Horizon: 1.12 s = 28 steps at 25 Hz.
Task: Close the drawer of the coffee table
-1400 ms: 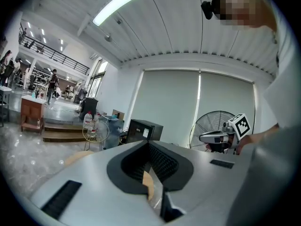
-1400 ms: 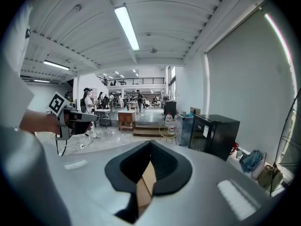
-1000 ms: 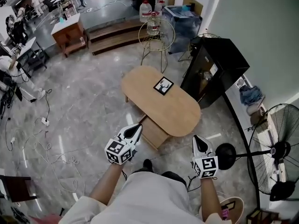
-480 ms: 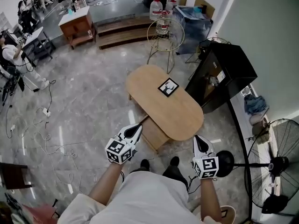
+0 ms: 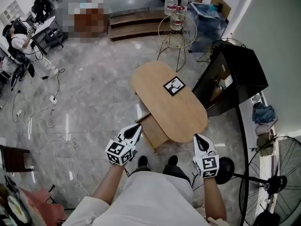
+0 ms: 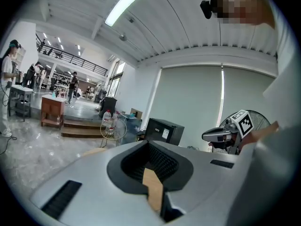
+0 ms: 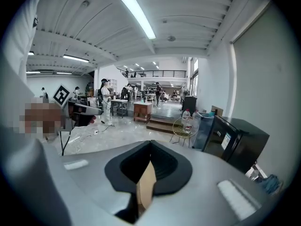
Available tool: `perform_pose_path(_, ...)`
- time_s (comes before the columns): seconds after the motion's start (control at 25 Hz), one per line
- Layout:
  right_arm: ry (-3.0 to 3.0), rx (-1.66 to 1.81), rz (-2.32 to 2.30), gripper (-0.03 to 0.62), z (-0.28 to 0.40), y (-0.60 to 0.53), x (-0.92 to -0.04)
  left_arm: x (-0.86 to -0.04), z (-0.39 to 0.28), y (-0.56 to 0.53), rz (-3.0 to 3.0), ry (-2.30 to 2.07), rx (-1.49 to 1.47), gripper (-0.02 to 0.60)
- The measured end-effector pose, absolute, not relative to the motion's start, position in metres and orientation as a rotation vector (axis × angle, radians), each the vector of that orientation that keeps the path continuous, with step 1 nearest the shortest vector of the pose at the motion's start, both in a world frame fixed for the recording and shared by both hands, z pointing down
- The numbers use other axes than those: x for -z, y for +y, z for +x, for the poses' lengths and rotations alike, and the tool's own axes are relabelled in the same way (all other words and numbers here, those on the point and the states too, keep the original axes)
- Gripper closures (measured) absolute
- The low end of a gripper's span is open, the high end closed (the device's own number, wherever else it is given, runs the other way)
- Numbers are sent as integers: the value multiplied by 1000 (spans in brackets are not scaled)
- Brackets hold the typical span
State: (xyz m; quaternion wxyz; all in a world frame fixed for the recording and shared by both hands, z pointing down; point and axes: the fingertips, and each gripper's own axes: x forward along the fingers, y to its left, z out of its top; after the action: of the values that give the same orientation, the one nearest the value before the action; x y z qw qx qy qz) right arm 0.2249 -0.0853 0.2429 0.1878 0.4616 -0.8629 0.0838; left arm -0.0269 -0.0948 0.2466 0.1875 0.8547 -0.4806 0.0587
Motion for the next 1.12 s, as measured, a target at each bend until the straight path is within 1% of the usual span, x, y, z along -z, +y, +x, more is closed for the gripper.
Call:
perform_pose_path(0.32, -2474, -277, 1164, 583, 240, -119, -269, -269, -2, -104, 2325, -1422, -192, 575)
perform_pose_path(0.76, -2519, -366, 963, 583, 228, -135, -310, -309, 3, -90, 2184, -1496, -270, 575)
perform_pose_path(1.12, -2524, -422, 850, 583, 204, -135, -340, -346, -9, -82, 2076, -1515, -286, 575)
